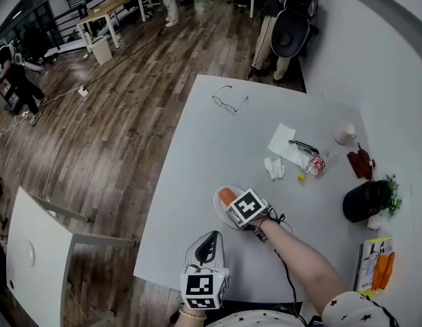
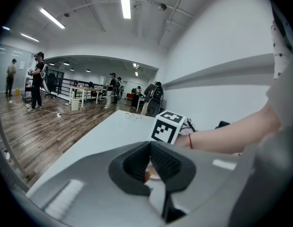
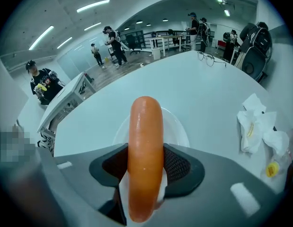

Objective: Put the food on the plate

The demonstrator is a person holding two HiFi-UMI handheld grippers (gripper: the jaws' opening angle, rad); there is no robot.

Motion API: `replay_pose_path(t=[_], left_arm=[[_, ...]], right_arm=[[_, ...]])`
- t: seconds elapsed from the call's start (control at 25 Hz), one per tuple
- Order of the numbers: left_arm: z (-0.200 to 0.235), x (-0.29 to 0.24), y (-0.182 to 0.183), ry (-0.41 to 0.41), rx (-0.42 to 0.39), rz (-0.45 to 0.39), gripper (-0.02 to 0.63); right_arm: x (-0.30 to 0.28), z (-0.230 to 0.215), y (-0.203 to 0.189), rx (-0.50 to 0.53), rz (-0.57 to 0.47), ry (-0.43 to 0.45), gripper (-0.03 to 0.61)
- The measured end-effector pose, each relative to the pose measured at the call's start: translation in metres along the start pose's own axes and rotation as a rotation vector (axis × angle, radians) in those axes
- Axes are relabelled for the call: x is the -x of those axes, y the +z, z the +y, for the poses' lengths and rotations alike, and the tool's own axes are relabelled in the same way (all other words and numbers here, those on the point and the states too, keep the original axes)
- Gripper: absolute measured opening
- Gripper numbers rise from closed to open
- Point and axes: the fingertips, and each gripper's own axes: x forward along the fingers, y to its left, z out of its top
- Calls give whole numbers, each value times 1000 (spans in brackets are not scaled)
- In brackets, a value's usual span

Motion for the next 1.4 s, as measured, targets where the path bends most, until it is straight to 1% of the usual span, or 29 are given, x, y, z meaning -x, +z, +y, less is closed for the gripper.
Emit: replay_pose_path(t=[0.24,0.32,0.44,0.48,0.52,0.56,0.68,0.76,0.88,0.96,1.04,1.12,1.2,1.24,1.32,1.4], left_arm=[[-1,2,-5,5,2,12,8],[0,4,-5,7,1,10,8],[1,5,-1,6,1,2,8],[1,6,0,5,-2,0,8],[0,8,1,3,-5,-3,8],[0,9,2,0,-8,-6,8],[-2,15,5,-11,-19,-14,8],[-3,19,7,-17,-27,-20,8],[-6,26,9,-26,-32,-28,8],[-11,31,10,-36,-38,-33,8],[-17,36,10,-48,-44,-40,8],[-24,43,9,-58,-49,-45,8],[-31,51,6,-68,-56,-45,8],[-35,56,4,-75,-60,-45,8],[-42,65,-2,-89,-68,-46,8],[-47,74,-9,-99,-75,-46,8]], right_arm=[[-7,-5,4,26,20,-5,212],[-8,-5,5,38,18,-22,212],[-8,-4,10,36,-6,-35,215],[-7,-2,12,21,-23,-29,228],[-5,-1,14,5,-43,-24,257],[-2,-1,17,-9,-67,-24,266],[20,5,27,-29,-160,-40,270],[41,15,34,-45,-245,-23,273],[83,37,36,-91,-408,24,265],[116,50,30,-140,-533,36,239],[149,64,21,-190,-655,31,176],[177,75,7,-225,-742,-14,113],[196,86,-10,-244,-794,-77,44],[204,92,-19,-250,-813,-99,21],[214,106,-35,-264,-846,-115,2],[220,120,-52,-285,-873,-116,2]])
